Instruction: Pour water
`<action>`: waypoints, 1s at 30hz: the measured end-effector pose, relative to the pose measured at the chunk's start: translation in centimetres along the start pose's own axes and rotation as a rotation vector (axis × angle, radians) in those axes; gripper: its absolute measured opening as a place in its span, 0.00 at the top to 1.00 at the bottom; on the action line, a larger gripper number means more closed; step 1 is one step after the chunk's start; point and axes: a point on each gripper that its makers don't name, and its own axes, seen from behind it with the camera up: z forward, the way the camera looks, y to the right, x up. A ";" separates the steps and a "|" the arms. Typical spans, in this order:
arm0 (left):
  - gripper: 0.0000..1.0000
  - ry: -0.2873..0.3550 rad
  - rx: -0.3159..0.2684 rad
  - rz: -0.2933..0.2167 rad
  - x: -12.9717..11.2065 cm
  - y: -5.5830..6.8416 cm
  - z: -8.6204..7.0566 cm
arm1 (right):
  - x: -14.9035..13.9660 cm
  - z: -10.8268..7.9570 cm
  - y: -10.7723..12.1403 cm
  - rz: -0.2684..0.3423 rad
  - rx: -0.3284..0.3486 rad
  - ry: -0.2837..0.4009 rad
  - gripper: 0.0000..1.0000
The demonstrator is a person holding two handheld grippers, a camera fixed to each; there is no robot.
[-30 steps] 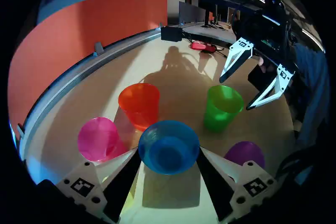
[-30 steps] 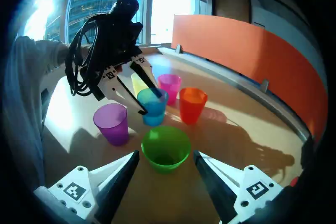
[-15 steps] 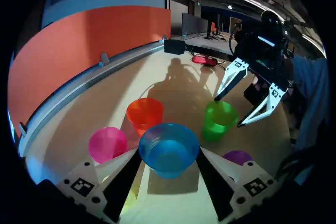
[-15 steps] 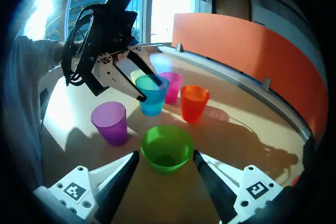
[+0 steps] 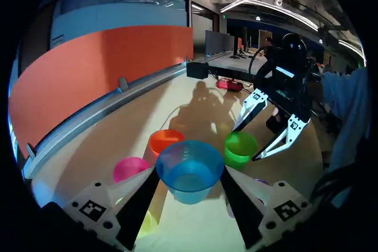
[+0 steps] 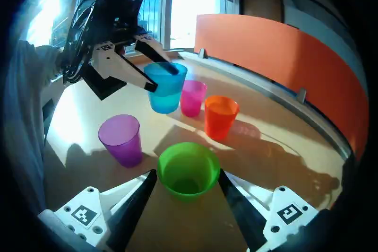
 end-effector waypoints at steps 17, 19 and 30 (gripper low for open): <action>0.13 0.112 0.060 -0.003 2.8 -0.9 -4.2 | 0.3 1.7 0.0 -0.005 0.008 0.002 0.01; 0.13 0.128 0.065 -0.008 3.1 -1.0 -4.7 | 0.4 1.8 0.0 -0.006 0.008 0.002 0.01; 0.13 0.193 0.084 -0.035 4.1 -1.5 -6.8 | 0.4 2.2 -0.1 -0.017 0.001 -0.001 0.04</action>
